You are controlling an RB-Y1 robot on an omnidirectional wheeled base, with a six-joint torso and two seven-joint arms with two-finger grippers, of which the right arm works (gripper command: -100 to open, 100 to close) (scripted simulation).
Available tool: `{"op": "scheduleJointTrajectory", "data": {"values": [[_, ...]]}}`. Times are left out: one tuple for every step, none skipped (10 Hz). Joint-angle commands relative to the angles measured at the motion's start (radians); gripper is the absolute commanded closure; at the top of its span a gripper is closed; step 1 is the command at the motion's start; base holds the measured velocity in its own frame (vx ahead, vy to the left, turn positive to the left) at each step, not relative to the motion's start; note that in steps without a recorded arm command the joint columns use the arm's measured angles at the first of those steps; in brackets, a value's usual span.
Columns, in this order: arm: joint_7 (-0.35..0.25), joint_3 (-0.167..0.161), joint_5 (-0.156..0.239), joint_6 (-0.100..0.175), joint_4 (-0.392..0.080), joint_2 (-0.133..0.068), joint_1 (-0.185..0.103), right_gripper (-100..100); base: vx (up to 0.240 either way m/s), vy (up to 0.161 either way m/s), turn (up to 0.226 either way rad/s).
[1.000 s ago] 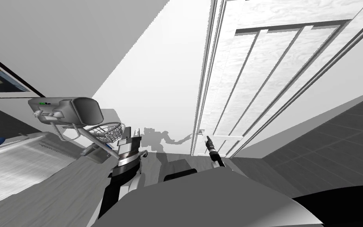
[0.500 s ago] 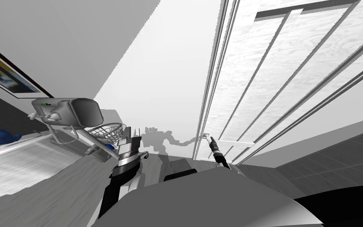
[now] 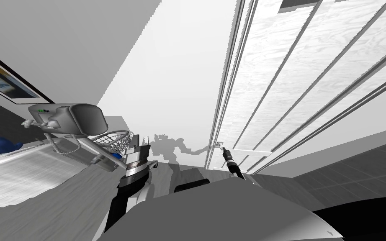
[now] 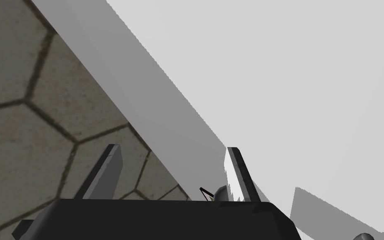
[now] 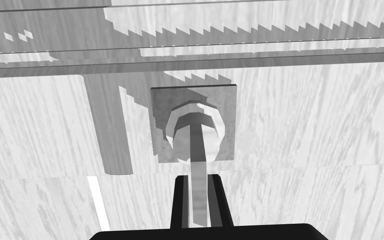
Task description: Pull the door open
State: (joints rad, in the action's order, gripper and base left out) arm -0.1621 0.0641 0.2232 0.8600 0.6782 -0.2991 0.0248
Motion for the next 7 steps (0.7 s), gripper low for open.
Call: {"op": "scheduleJointTrajectory", "data": {"values": [[0.0,0.0,0.0,0.001,0.001,0.0,0.0,100,0.0,0.0,0.0],[0.0,0.0,0.0,0.001,0.001,0.0,0.0,100,0.0,0.0,0.0],[-0.017,-0.014,-0.007,0.011,0.002,-0.012,0.01,100,-0.106,-0.018,0.128],[-0.022,-0.018,-0.009,0.014,0.002,-0.015,0.013,100,-0.178,-0.04,0.108],[-0.032,-0.026,-0.013,0.02,0.003,-0.022,0.019,100,-0.192,-0.042,0.11],[-0.043,-0.035,-0.018,0.028,0.004,-0.03,0.026,100,-0.204,-0.05,0.126],[-0.055,-0.045,-0.022,0.035,0.006,-0.039,0.032,100,-0.203,-0.049,0.12]]}}
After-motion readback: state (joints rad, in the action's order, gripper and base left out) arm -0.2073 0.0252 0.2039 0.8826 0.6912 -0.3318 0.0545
